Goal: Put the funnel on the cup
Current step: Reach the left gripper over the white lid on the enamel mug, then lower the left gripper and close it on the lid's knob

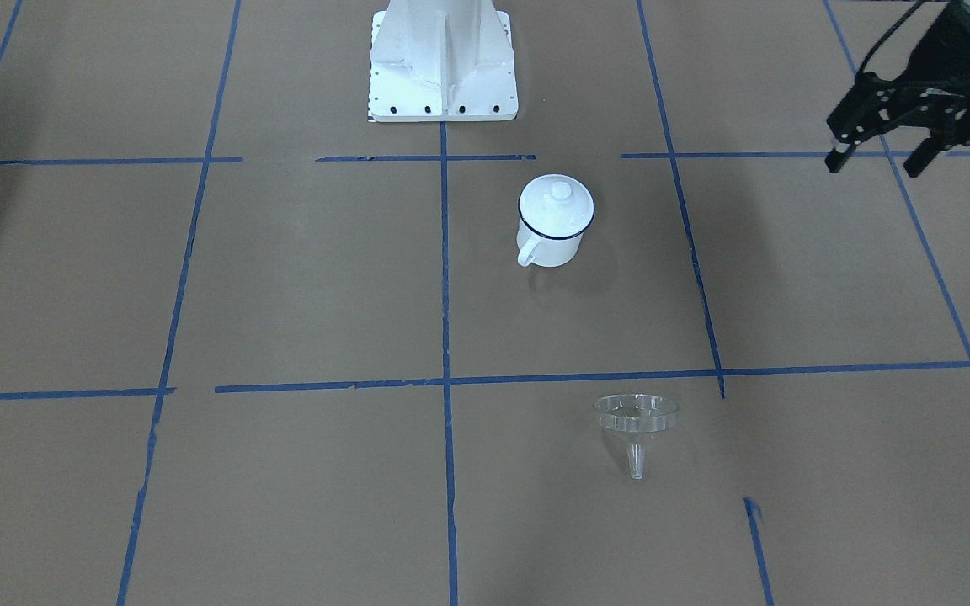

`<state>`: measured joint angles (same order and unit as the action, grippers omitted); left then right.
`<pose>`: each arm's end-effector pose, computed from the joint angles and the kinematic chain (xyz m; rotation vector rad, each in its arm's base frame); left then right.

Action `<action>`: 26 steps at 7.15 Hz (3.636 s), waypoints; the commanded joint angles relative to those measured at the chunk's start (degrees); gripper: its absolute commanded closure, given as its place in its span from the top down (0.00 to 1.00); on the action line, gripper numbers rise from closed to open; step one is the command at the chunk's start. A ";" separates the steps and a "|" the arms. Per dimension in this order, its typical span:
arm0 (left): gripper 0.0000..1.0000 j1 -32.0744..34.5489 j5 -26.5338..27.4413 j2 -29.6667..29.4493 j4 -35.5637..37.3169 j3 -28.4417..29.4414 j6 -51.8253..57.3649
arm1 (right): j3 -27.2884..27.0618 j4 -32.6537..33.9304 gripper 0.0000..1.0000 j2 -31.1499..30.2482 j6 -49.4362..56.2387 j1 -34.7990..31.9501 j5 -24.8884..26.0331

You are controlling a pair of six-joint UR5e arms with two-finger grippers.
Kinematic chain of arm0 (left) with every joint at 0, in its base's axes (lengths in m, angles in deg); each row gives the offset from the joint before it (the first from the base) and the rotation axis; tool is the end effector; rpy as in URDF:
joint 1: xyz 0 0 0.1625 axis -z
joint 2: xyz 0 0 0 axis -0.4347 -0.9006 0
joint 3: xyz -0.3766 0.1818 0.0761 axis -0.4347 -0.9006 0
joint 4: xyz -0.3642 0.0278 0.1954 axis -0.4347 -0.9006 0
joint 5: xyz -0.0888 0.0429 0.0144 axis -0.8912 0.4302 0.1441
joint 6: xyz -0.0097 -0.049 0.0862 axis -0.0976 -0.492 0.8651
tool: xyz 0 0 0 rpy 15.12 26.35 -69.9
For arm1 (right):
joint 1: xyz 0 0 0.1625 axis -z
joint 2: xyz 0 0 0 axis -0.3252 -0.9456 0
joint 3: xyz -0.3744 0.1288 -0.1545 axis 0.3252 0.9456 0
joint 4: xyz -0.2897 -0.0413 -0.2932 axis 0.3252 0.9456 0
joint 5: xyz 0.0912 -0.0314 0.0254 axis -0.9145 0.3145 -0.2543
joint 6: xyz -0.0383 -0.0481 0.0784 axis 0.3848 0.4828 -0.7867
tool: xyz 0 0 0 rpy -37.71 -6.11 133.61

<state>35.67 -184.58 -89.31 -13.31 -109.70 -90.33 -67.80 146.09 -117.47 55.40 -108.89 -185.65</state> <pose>0.1507 -0.4401 0.2842 0.2077 0.8620 -0.0741 0.0669 -0.4451 0.6706 -0.0200 -0.7194 0.0108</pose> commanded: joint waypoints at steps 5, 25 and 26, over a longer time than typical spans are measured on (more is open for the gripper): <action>1.00 -24.96 12.36 -21.75 16.33 4.80 -19.09 | -0.06 0.00 1.00 0.00 0.00 0.00 0.00; 0.67 -30.86 13.85 -20.70 1.91 16.24 -25.24 | -0.06 0.00 1.00 0.00 0.00 0.00 0.00; 0.67 -31.38 13.85 -20.61 1.91 16.24 -25.24 | -0.06 0.00 1.00 0.00 0.00 0.00 0.00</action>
<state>4.73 -170.72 -109.98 -11.40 -93.49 -115.57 -67.86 146.09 -117.47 55.40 -108.89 -185.65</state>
